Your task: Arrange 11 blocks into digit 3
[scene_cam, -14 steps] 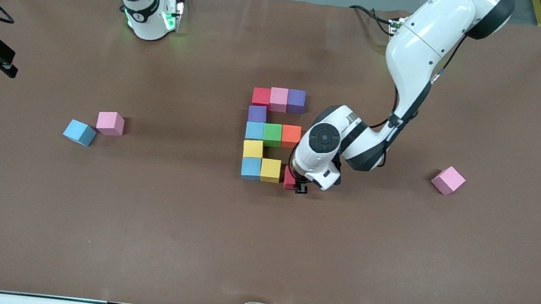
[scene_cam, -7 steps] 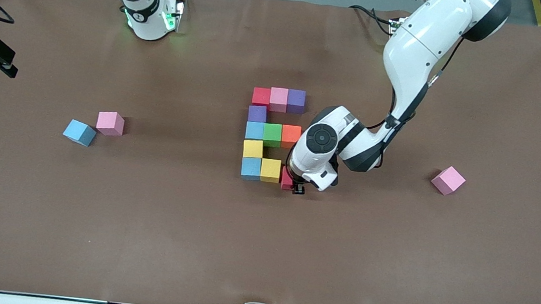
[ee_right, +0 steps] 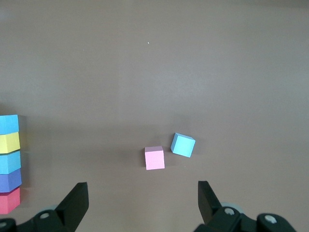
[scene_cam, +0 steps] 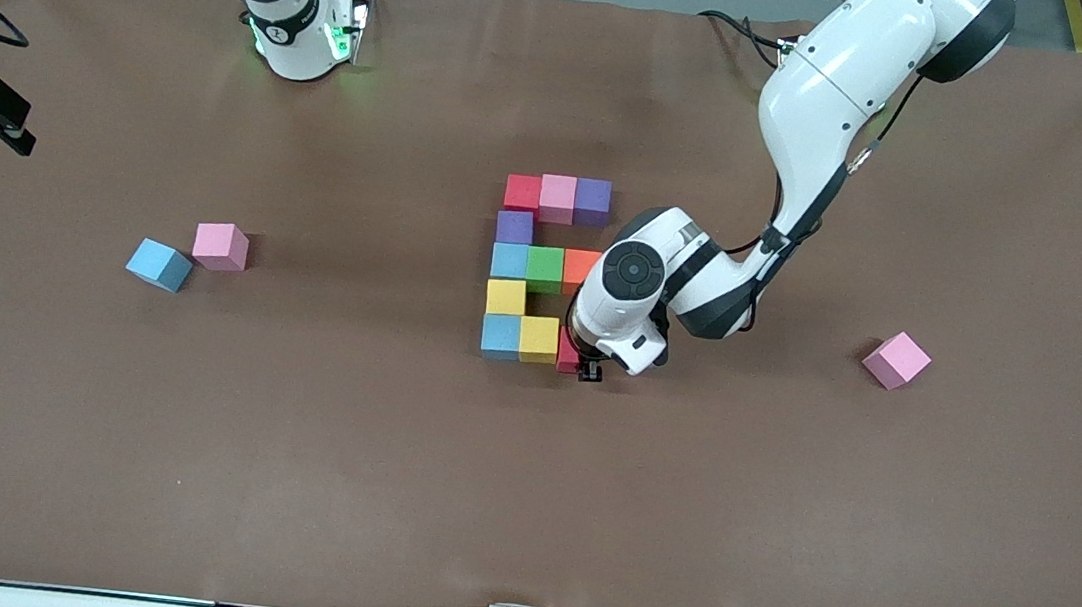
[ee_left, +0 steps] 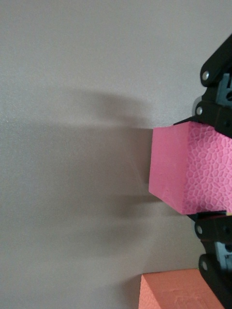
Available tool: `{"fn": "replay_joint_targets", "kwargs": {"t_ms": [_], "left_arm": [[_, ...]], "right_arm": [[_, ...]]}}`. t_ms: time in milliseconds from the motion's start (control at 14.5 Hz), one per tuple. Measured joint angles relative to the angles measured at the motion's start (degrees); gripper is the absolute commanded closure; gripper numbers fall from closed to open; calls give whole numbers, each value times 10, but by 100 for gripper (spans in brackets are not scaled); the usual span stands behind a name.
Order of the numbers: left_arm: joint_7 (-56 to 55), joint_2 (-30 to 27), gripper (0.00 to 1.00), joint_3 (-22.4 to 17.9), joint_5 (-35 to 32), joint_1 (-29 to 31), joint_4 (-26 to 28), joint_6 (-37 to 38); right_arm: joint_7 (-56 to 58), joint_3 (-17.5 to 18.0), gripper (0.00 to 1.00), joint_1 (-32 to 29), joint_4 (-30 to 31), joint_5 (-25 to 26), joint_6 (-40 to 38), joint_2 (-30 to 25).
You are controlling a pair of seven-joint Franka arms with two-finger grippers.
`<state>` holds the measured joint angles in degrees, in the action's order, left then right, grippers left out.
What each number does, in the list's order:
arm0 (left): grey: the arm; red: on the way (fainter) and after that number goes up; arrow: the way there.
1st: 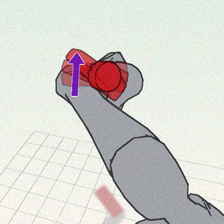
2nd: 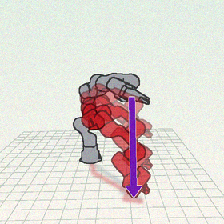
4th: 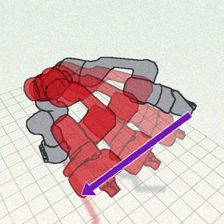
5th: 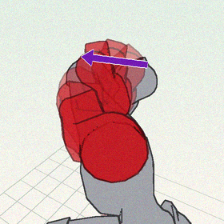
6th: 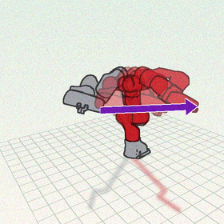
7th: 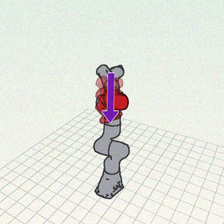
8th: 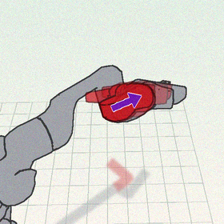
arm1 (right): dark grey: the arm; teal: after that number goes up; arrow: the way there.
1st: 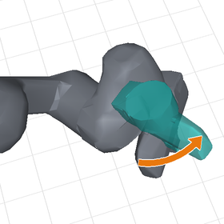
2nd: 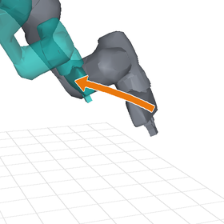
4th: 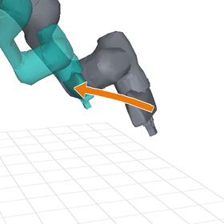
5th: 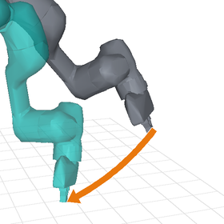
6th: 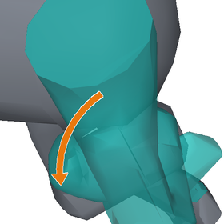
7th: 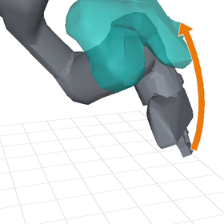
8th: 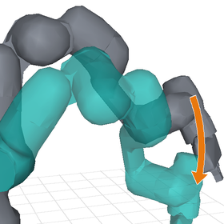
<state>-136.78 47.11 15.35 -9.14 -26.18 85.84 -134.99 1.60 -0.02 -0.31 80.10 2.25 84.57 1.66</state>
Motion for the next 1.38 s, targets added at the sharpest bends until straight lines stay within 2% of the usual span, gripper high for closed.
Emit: {"fn": "replay_joint_targets", "kwargs": {"t_ms": [207,276,345,829,1174,1382], "left_arm": [[0,3,32,0,0,0,0,0],[0,4,5,0,0,0,-1,0],[0,5,0,0,0,0,-1,0],[7,-7,0,0,-3,1,-25,6],[37,-80,0,0,-4,11,-70,148],[94,-136,0,1,-4,27,-81,201]], "right_arm": [[0,0,0,0,0,0,0,0],[0,0,0,0,0,0,0,0],[0,0,0,0,0,0,0,0],[0,0,0,0,0,0,0,0],[0,0,0,0,0,0,0,0],[0,1,0,0,0,0,0,0]]}}
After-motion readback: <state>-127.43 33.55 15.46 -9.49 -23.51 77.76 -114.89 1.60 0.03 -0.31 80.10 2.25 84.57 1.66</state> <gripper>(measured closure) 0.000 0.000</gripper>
